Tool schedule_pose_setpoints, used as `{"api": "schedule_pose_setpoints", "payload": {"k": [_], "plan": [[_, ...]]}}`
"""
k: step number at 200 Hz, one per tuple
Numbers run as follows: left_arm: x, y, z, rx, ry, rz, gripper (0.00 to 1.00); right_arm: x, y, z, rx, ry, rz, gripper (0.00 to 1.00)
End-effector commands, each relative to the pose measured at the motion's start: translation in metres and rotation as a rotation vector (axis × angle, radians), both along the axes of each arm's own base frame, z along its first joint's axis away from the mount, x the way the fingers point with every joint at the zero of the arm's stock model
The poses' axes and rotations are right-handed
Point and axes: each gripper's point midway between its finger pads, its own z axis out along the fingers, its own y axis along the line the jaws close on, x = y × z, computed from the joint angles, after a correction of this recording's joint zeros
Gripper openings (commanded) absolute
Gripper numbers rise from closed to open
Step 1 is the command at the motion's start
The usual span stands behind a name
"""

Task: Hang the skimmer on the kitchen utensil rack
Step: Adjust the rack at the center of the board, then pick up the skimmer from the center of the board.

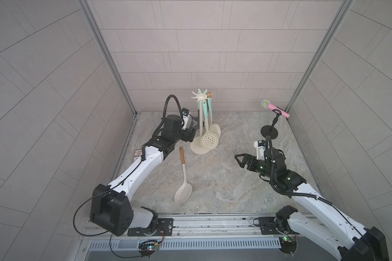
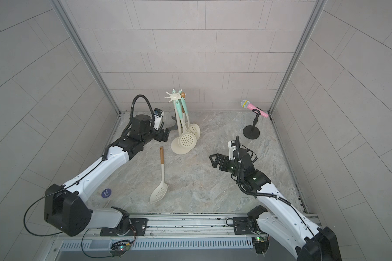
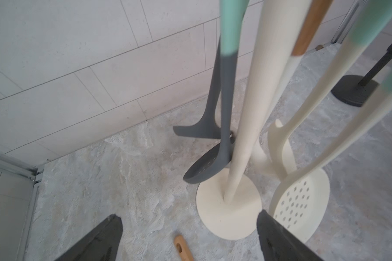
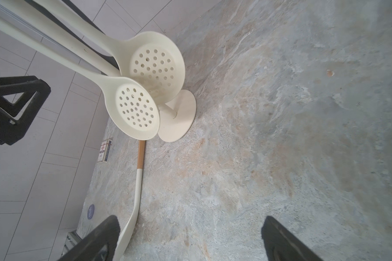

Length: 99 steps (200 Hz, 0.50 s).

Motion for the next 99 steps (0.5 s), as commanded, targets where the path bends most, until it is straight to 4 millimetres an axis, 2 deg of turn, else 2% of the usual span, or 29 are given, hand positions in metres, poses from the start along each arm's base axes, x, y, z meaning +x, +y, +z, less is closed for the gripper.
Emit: {"api": "schedule_pose_setpoints", "payload": {"k": [1, 26, 45, 51, 54, 77, 99], "plan": [[-0.018, 0.044, -0.023, 0.042, 0.087, 0.043, 1.0, -0.001, 0.021, -0.005, 0.017, -0.01, 0.029, 1.0], [-0.027, 0.095, -0.032, -0.032, 0.139, 0.138, 1.0, -0.004, 0.057, -0.011, 0.005, 0.0, 0.104, 1.0], [-0.035, 0.126, -0.035, -0.071, 0.157, 0.2, 1.0, -0.007, 0.088, -0.012, 0.008, -0.002, 0.162, 0.99], [-0.039, 0.135, -0.037, -0.081, 0.159, 0.221, 1.0, -0.01, 0.097, -0.018, 0.003, 0.009, 0.181, 1.0], [-0.04, 0.14, -0.038, -0.087, 0.161, 0.231, 1.0, -0.007, 0.104, -0.01, 0.015, -0.005, 0.189, 1.0], [-0.055, 0.163, -0.046, -0.152, 0.183, 0.28, 1.0, -0.016, 0.146, -0.017, 0.014, 0.019, 0.268, 0.99], [-0.065, 0.175, -0.052, -0.228, 0.201, 0.299, 1.0, -0.026, 0.184, -0.037, 0.02, 0.074, 0.339, 0.96]]}}
